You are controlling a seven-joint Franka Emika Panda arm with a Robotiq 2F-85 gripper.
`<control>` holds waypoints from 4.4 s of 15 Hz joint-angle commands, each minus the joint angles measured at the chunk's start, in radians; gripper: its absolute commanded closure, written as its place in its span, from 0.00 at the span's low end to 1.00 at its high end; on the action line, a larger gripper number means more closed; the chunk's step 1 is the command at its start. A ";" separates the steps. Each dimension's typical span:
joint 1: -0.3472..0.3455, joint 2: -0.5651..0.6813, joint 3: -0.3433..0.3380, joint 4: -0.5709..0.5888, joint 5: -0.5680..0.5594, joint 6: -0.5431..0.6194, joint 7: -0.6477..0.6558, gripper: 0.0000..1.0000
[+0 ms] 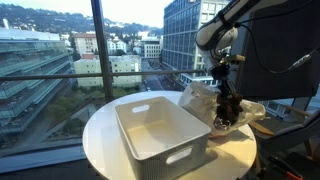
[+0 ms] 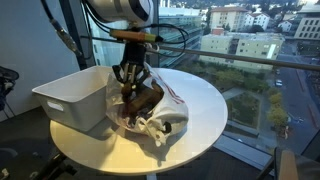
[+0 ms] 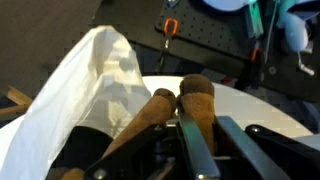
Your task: Pick up the brown toy from the plastic and put it in the white basket, pick up the orange toy from the plastic and put in the white basket, pick up the black bowl with the checked shirt from the plastic and put it in the white basket, pick up the silver object from the plastic and put it in the white basket
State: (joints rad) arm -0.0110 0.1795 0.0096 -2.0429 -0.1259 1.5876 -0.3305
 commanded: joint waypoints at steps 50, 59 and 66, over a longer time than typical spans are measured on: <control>-0.018 0.204 0.015 -0.058 0.032 0.777 -0.109 0.00; 0.072 0.322 -0.012 0.033 -0.194 0.827 0.102 0.00; 0.057 0.343 -0.013 0.046 -0.182 0.820 0.108 0.49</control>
State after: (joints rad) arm 0.0451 0.5243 -0.0006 -2.0063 -0.3066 2.4190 -0.2438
